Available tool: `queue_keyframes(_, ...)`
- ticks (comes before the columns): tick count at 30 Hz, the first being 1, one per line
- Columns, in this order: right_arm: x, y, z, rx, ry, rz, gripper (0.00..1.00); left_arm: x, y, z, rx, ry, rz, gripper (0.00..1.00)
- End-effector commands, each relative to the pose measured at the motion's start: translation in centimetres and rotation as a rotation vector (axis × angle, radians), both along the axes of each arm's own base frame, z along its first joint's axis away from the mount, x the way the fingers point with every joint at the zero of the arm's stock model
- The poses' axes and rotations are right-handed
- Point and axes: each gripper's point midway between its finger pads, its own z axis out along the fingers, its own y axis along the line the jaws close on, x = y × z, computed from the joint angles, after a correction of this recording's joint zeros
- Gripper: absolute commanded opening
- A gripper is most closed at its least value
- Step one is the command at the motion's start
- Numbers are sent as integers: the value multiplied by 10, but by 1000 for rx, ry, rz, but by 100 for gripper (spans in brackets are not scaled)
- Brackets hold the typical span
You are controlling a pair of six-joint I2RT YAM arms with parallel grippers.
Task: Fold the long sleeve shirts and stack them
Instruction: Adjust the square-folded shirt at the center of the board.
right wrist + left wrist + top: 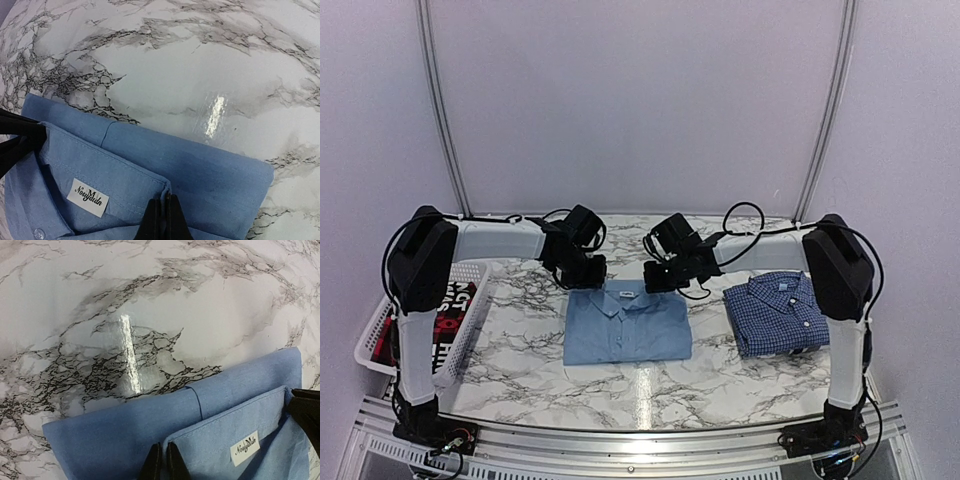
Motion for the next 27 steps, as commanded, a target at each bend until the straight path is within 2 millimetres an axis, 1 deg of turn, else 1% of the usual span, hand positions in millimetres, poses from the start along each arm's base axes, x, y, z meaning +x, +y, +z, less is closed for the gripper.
queue_keyframes(1, 11, 7, 50, 17, -109, -31, 0, 2, 5, 44, -11, -79, 27, 4)
queue_keyframes(3, 14, 9, 57, 15, -128, -33, 0, 4, 9, 48, 1, -101, 41, 4)
queue_keyframes(4, 15, 10, 58, 15, -131, -32, 0, 5, 10, 49, 5, -106, 45, 4)
queue_keyframes(6, 17, 12, 54, 7, -131, -29, 0, 7, 12, 47, 22, -111, 53, 4)
queue_keyframes(8, 20, 15, 50, 6, -126, -24, 0, 8, 15, 40, 37, -104, 64, 4)
queue_keyframes(11, 24, 19, 36, -3, -120, -21, 1, 10, 20, 23, 69, -87, 83, 4)
queue_keyframes(14, 26, 21, 15, -32, -98, -16, 3, 15, 24, 5, 99, -65, 97, 4)
queue_keyframes(15, 27, 21, 10, -36, -90, -16, 4, 17, 25, 0, 104, -61, 104, 7)
queue_keyframes(16, 28, 21, 8, -37, -87, -18, 6, 19, 25, -2, 104, -59, 106, 13)
queue_keyframes(17, 28, 20, 5, -39, -82, -18, 9, 22, 25, -3, 105, -62, 108, 17)
queue_keyframes(18, 29, 19, 5, -39, -84, -19, 14, 25, 25, -1, 106, -70, 109, 18)
queue_keyframes(19, 30, 18, 6, -38, -89, -19, 19, 27, 26, 0, 106, -76, 112, 22)
queue_keyframes(22, 36, 13, 18, -36, -108, -23, 31, 34, 32, 6, 97, -84, 135, 25)
queue_keyframes(23, 37, 9, 24, -38, -117, -27, 36, 35, 33, 9, 92, -88, 139, 28)
queue_keyframes(25, 38, 0, 38, -41, -137, -40, 45, 38, 36, 17, 83, -100, 136, 42)
queue_keyframes(27, 36, -12, 51, -39, -151, -56, 54, 36, 35, 29, 67, -113, 120, 51)
